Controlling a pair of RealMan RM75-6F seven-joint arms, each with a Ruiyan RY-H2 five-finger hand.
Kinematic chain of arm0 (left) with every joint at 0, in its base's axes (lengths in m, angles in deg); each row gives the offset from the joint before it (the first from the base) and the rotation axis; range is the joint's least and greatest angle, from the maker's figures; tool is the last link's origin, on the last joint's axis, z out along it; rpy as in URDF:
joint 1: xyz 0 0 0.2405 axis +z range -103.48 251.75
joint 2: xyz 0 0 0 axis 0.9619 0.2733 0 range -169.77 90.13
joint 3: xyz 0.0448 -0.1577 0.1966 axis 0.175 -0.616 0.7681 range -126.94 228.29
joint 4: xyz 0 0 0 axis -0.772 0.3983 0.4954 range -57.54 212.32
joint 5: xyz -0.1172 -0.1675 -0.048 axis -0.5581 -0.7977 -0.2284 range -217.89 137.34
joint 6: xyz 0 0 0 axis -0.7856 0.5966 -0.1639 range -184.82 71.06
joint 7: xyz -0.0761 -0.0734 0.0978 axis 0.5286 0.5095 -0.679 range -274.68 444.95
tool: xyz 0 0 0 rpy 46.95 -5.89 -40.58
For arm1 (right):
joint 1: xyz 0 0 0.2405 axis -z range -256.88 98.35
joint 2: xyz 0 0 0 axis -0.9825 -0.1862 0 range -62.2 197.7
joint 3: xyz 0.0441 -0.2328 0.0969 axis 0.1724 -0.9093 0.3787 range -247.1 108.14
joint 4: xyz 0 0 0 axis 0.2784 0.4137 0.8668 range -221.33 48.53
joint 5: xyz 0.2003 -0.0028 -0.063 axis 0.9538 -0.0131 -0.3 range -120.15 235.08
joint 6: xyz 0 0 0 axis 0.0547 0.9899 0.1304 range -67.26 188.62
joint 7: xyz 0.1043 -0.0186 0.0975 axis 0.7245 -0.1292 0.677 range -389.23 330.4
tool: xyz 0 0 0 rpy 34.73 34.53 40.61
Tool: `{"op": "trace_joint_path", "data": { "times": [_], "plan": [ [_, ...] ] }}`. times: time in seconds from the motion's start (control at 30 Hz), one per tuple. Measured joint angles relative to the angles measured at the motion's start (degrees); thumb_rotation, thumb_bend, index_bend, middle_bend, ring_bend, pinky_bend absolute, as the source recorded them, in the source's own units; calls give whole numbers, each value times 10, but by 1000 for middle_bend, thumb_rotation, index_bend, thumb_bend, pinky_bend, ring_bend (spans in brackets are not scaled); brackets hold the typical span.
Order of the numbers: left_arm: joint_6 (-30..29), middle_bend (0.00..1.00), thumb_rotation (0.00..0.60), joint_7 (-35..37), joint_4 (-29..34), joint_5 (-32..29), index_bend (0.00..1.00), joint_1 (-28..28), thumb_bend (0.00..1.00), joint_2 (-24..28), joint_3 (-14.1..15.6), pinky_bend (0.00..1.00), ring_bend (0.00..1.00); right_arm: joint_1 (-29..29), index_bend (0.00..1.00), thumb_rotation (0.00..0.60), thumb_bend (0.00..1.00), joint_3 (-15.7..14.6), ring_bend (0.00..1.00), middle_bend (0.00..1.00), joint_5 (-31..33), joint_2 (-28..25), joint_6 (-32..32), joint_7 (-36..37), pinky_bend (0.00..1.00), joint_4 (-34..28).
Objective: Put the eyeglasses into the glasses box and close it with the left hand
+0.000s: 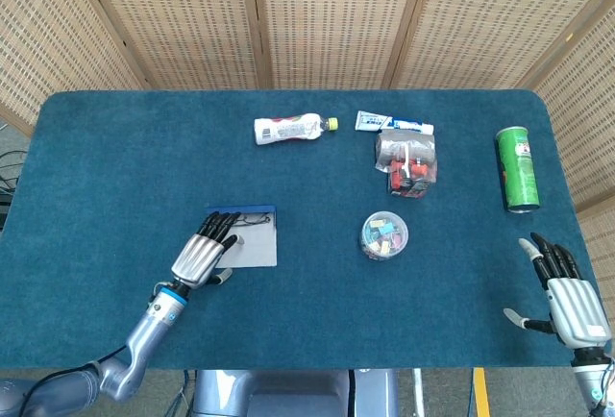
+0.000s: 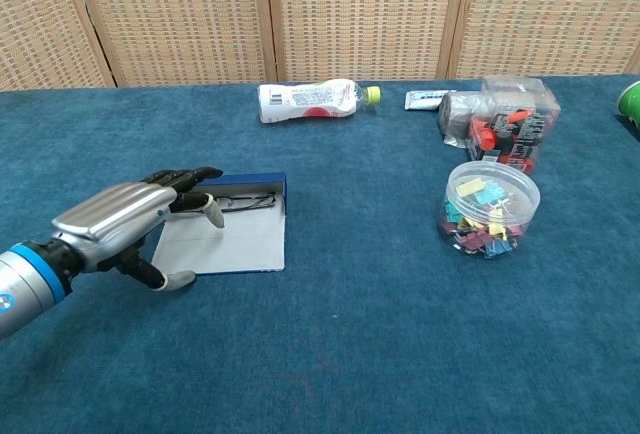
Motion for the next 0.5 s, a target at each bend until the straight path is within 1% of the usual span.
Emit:
{"op": "trace_joint_path", "data": {
  "times": [0.4, 0.5],
  "plan": [
    [8, 0, 600, 2, -12, 0, 318, 1, 290, -7, -4, 0, 0, 0, 0, 600, 0, 0, 0, 0, 0, 0, 0, 0, 0, 0],
    [11, 0, 600, 0, -17, -3, 318, 0, 321, -10, -6, 0, 0, 0, 0, 600, 0, 0, 0, 0, 0, 0, 0, 0, 0, 0]
  ]
}}
